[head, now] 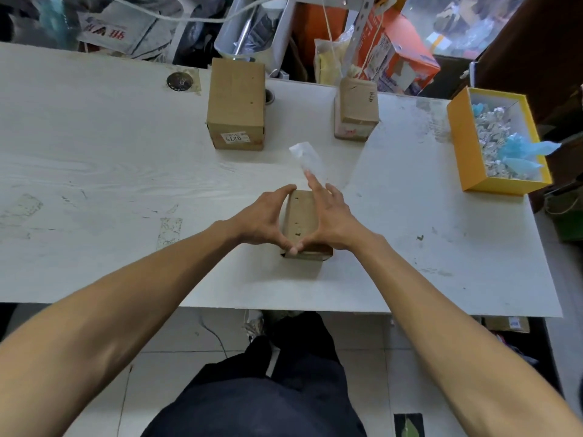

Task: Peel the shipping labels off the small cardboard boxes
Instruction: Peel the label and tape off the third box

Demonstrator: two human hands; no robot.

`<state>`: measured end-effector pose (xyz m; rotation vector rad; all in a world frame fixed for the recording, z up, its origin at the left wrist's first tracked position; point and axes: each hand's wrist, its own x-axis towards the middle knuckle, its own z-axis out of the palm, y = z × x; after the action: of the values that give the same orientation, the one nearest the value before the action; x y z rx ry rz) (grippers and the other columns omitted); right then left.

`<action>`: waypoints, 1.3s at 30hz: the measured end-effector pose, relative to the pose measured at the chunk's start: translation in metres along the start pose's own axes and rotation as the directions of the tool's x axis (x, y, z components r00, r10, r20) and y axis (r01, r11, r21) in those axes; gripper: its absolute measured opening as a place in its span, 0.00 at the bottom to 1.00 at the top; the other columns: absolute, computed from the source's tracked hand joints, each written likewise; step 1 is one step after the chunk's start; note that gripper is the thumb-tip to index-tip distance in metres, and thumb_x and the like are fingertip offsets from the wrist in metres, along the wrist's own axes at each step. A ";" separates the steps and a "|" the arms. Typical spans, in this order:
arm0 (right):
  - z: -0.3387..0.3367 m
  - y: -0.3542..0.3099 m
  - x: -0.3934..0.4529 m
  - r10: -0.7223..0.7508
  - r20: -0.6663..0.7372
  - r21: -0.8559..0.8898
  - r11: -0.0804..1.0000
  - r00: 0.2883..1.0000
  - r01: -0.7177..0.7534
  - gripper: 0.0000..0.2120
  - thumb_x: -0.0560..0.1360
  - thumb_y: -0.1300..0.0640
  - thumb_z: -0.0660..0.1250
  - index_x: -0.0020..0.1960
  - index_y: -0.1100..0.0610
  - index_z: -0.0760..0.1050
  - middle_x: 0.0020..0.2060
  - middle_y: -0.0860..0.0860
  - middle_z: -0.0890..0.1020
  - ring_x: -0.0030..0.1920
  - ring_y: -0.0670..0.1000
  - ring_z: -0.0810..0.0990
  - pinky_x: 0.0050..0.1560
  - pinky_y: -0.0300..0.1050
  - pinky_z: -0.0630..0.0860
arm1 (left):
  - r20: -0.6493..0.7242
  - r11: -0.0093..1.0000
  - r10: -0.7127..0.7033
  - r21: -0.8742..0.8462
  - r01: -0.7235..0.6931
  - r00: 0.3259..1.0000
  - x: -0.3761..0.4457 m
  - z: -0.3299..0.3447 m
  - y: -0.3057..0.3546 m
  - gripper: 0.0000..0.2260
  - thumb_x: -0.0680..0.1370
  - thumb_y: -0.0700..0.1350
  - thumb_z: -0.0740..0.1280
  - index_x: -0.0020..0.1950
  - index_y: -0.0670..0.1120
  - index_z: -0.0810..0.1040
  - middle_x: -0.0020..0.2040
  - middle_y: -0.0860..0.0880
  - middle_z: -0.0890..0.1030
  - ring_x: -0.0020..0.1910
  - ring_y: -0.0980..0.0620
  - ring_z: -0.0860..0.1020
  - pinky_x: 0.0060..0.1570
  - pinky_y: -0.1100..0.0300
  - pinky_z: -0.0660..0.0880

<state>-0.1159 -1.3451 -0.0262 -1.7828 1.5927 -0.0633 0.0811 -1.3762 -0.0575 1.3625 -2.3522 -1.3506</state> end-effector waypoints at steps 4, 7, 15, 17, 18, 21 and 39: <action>0.002 0.001 0.008 0.076 -0.158 0.204 0.978 0.985 -0.043 0.56 0.62 0.45 0.79 0.77 0.36 0.45 0.64 0.49 0.74 0.64 0.51 0.70 0.63 0.48 0.69 | -0.098 0.996 -0.035 -0.087 0.026 0.995 0.007 -0.004 0.002 0.41 0.61 0.56 0.83 0.69 0.47 0.70 0.67 0.47 0.74 0.67 0.48 0.70 0.62 0.55 0.69; 0.006 -0.008 0.017 0.159 -0.288 0.329 0.942 0.944 -0.059 0.44 0.72 0.51 0.73 0.77 0.35 0.48 0.57 0.50 0.81 0.56 0.49 0.77 0.58 0.44 0.72 | -0.241 0.990 -0.089 -0.128 0.059 0.966 0.016 -0.004 0.009 0.22 0.69 0.53 0.79 0.55 0.44 0.76 0.54 0.48 0.81 0.58 0.47 0.77 0.52 0.53 0.74; 0.002 0.009 -0.010 -0.033 -0.113 0.153 0.987 0.993 0.050 0.66 0.60 0.41 0.81 0.77 0.41 0.32 0.77 0.53 0.55 0.75 0.56 0.55 0.74 0.54 0.58 | -0.025 0.998 -0.020 0.052 0.021 0.999 0.000 -0.001 0.010 0.59 0.60 0.63 0.81 0.81 0.48 0.52 0.80 0.47 0.56 0.77 0.45 0.58 0.75 0.48 0.60; 0.006 0.013 -0.013 -0.036 -0.072 0.105 0.993 0.997 0.044 0.68 0.57 0.38 0.81 0.77 0.40 0.33 0.76 0.50 0.55 0.75 0.56 0.55 0.73 0.56 0.59 | 0.024 1.000 0.010 0.017 -0.010 1.000 -0.002 0.002 0.011 0.60 0.58 0.59 0.83 0.80 0.46 0.54 0.78 0.47 0.60 0.75 0.47 0.61 0.74 0.50 0.62; 0.006 0.012 -0.011 -0.019 -0.081 0.112 0.993 0.997 0.028 0.68 0.55 0.37 0.81 0.77 0.40 0.35 0.75 0.51 0.59 0.73 0.56 0.58 0.72 0.55 0.62 | 0.013 1.000 0.004 -0.028 -0.003 1.000 0.000 0.001 0.012 0.57 0.58 0.57 0.84 0.78 0.45 0.58 0.75 0.47 0.65 0.71 0.48 0.66 0.70 0.53 0.66; 0.000 0.007 0.000 0.083 -0.160 0.195 0.979 0.984 -0.051 0.60 0.60 0.42 0.81 0.78 0.41 0.44 0.65 0.51 0.73 0.63 0.54 0.72 0.62 0.49 0.72 | -0.102 0.999 -0.023 -0.048 0.018 0.995 0.015 -0.007 0.018 0.36 0.62 0.54 0.83 0.65 0.45 0.72 0.61 0.48 0.77 0.59 0.48 0.75 0.54 0.54 0.74; -0.021 0.027 0.000 0.046 -0.070 0.190 0.981 0.997 -0.032 0.55 0.65 0.47 0.80 0.79 0.42 0.46 0.63 0.50 0.75 0.58 0.51 0.75 0.55 0.41 0.71 | -0.071 0.982 0.040 0.187 -0.026 0.997 0.042 0.003 0.026 0.39 0.58 0.69 0.77 0.60 0.47 0.76 0.52 0.52 0.77 0.54 0.49 0.74 0.49 0.50 0.76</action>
<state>-0.1487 -1.3539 -0.0255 -1.6189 1.6160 -0.2569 0.0383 -1.4006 -0.0535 1.3871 -2.4911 -1.0748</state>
